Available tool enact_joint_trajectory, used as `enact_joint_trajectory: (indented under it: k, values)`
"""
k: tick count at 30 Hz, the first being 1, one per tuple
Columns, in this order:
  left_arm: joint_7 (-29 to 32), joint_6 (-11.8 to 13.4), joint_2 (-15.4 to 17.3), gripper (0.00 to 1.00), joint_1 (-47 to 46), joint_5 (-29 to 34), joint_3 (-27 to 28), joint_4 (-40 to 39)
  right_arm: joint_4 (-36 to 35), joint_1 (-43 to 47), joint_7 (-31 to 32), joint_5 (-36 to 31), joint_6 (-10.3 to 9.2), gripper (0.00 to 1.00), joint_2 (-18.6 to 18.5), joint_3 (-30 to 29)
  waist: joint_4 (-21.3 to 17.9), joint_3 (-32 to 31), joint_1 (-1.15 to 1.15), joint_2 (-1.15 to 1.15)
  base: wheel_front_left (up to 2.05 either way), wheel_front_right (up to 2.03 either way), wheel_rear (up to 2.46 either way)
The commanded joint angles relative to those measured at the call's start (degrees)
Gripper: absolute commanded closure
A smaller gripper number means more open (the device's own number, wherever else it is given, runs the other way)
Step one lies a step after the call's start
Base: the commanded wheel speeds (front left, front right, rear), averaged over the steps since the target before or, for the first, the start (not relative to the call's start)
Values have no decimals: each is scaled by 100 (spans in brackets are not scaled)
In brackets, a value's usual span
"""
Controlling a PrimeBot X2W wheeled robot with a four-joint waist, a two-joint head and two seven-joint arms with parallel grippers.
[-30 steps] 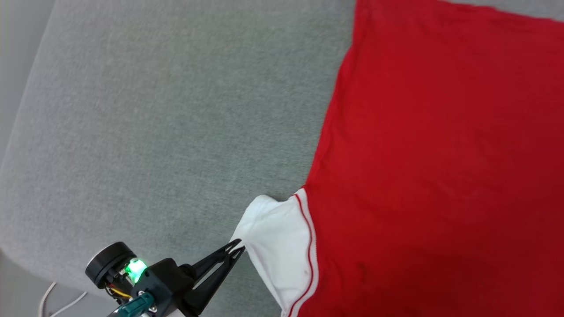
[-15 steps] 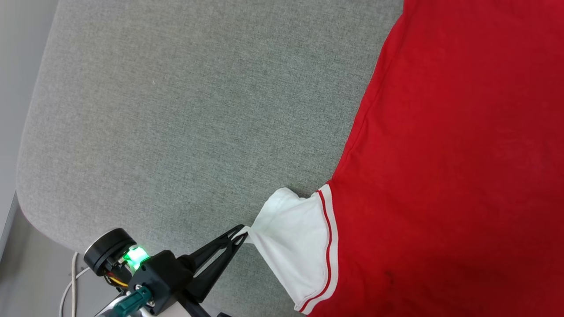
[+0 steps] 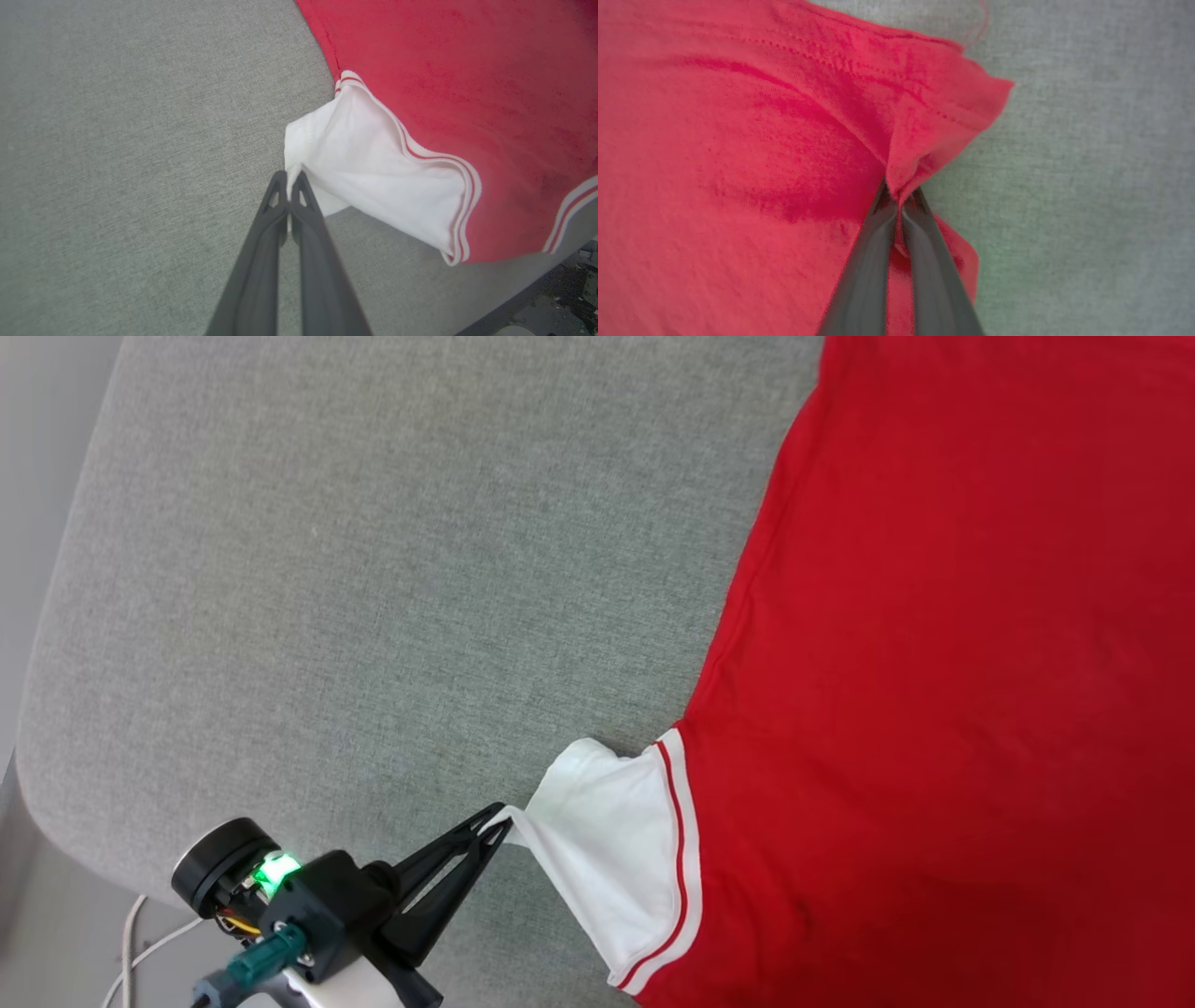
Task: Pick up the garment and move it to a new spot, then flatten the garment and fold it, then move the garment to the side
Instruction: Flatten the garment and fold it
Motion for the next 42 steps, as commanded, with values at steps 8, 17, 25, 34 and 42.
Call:
enact_joint_trajectory:
  k: [8, 17, 25, 34, 42]
  values:
    - [-99, 92, -87, 100, 217, -337, 92, 362, 93, 1305, -221, 312, -2, 100, 235, 59, -565, -912, 0, 0, 0, 0, 0]
    - [-312, 326, -51, 100, 828, -448, 118, 931, -697, 3430, -501, 1387, -2, 100, 386, 69, -1332, -2067, 0, 0, 0, 0, 0]
    - [-458, 478, -150, 100, 952, -494, 158, 1046, -1583, 4707, -476, 1926, -2, 100, 580, -40, -1608, -2464, 0, 0, 0, 0, 0]
    - [-580, 568, -252, 100, 882, -490, 165, 1095, -2021, 5544, -546, 2059, -2, 100, 849, -69, -1696, -2556, 0, 0, 0, 0, 0]
    - [-594, 589, -278, 100, 808, -466, 119, 1050, -1877, 5602, -866, 2135, -2, 0, 756, 104, -1635, -2558, 0, 0, 0, 0, 0]
